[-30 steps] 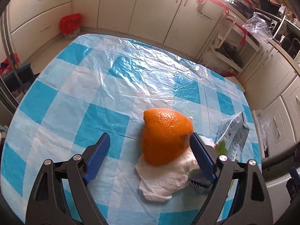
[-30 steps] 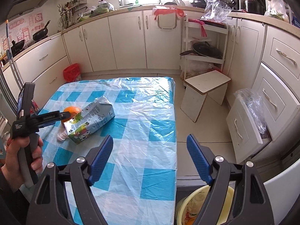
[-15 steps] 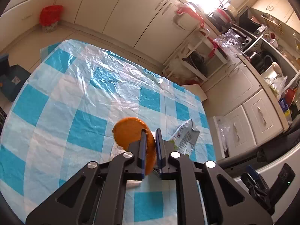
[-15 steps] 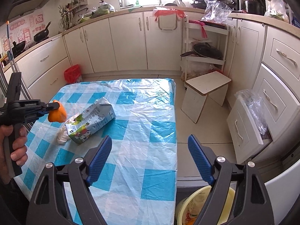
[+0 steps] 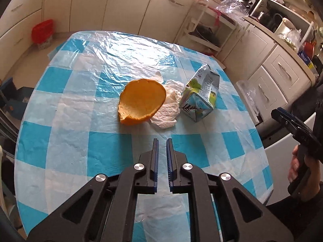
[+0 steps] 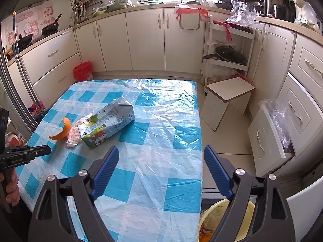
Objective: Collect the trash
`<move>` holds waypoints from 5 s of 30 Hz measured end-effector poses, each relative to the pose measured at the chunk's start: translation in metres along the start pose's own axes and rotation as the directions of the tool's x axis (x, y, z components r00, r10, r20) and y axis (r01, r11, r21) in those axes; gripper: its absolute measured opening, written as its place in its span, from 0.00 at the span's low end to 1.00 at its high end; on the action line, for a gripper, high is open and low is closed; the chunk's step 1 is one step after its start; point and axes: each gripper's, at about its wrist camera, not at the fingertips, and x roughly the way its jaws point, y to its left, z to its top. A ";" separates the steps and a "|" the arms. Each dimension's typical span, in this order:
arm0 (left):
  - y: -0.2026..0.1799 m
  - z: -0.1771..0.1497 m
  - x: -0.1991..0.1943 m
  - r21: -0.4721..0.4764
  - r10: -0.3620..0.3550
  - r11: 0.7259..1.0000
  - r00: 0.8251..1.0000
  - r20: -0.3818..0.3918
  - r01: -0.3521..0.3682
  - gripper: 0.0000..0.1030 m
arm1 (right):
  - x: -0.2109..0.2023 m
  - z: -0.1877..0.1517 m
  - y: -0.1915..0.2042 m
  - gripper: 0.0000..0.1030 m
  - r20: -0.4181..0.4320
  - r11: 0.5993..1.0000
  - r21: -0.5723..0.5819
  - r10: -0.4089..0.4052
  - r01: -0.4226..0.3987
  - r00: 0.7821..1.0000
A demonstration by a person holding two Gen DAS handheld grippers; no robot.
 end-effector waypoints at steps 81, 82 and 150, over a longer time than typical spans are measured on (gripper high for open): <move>-0.058 -0.010 0.041 0.278 -0.056 0.957 0.994 -0.099 0.081 0.14 | 0.063 0.002 0.011 0.29 -0.283 0.974 0.092 0.227 -0.209 0.932; -0.059 -0.011 0.041 0.268 -0.054 0.960 0.994 -0.094 0.077 0.12 | 0.059 0.003 0.010 0.29 -0.274 0.973 0.095 0.229 -0.210 0.934; -0.356 -0.107 0.116 0.321 -0.225 0.889 0.923 -0.312 0.326 0.05 | -0.110 -0.072 -0.215 0.73 0.083 0.865 0.464 -0.256 0.190 0.963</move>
